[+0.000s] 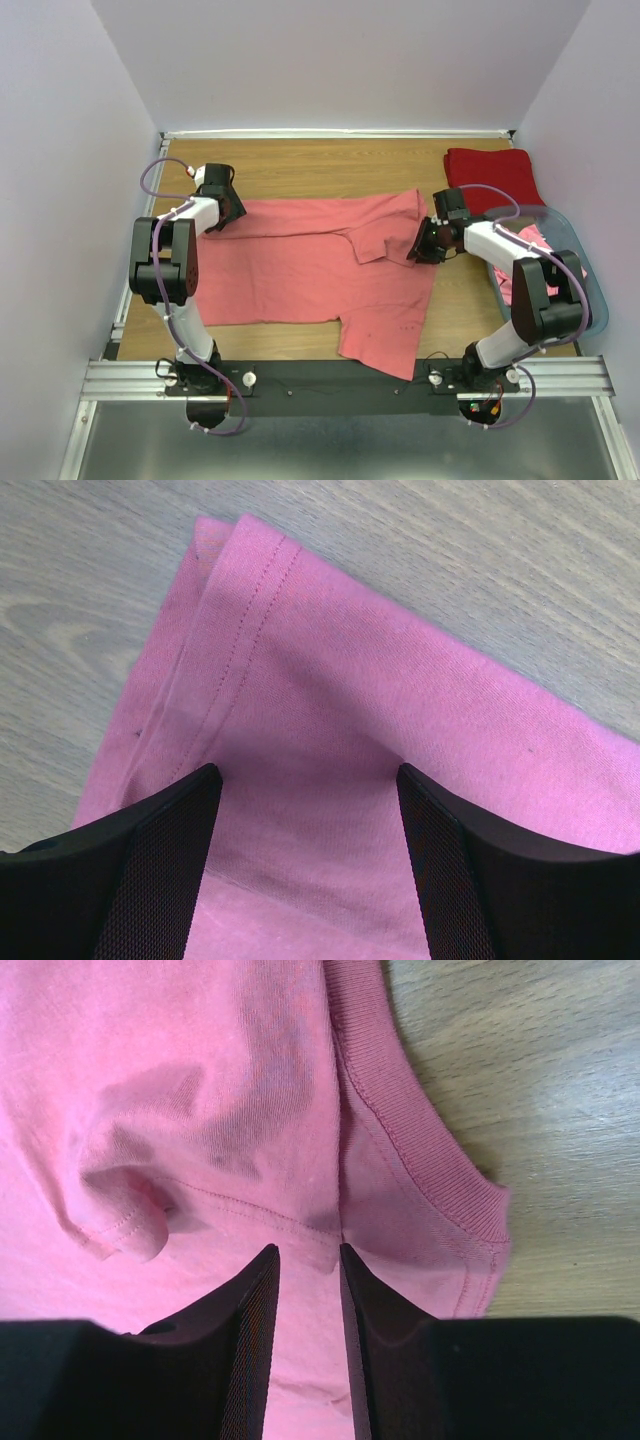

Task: Fold and stack the t-shirts
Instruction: Fold the tshirt

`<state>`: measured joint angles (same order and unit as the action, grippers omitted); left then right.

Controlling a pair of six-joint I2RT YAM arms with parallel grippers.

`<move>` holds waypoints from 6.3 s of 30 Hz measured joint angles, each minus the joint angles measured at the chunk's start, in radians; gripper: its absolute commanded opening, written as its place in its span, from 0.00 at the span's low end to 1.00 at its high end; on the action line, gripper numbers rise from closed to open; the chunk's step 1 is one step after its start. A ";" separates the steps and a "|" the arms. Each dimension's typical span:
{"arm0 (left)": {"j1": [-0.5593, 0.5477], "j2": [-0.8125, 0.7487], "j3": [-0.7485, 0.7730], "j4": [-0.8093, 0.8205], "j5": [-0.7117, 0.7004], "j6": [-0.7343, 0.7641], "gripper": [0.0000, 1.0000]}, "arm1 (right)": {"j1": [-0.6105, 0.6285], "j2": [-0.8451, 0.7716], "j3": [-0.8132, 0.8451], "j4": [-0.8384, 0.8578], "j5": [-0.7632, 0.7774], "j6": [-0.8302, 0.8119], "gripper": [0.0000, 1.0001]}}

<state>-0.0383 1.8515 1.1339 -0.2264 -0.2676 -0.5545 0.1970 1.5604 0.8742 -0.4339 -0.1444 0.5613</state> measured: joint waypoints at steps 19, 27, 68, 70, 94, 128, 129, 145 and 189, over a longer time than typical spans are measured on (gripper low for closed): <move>0.000 -0.006 -0.008 0.000 0.000 0.000 0.79 | 0.000 0.025 -0.027 0.033 -0.001 0.012 0.04; 0.001 -0.010 -0.012 0.000 0.000 0.000 0.79 | 0.000 0.000 -0.027 0.025 0.006 0.003 0.01; 0.028 0.055 0.138 -0.029 0.002 0.000 0.79 | -0.212 0.203 0.404 -0.059 -0.038 -0.112 0.41; 0.028 0.077 0.166 -0.036 0.008 0.000 0.78 | -0.231 0.270 0.465 0.004 -0.055 -0.073 0.41; 0.071 0.153 0.216 -0.044 0.056 -0.019 0.73 | -0.243 0.600 0.648 0.269 -0.286 0.156 0.33; 0.119 0.153 0.206 -0.019 0.086 -0.048 0.61 | -0.255 0.575 0.553 0.286 -0.292 0.141 0.12; 0.120 0.153 0.206 -0.019 0.087 -0.048 0.62 | -0.255 0.575 0.553 0.286 -0.293 0.136 0.17; 0.113 0.064 0.184 -0.072 0.105 -0.068 0.89 | -0.198 0.457 0.566 0.257 -0.276 0.051 0.44; 0.047 0.253 0.544 -0.278 0.118 -0.075 0.89 | -0.184 0.895 1.176 0.064 -0.177 -0.062 0.76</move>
<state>0.0082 2.1044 1.6783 -0.5041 -0.1493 -0.6296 0.0132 2.4557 2.0502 -0.3698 -0.3214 0.4992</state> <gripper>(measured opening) 0.763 0.711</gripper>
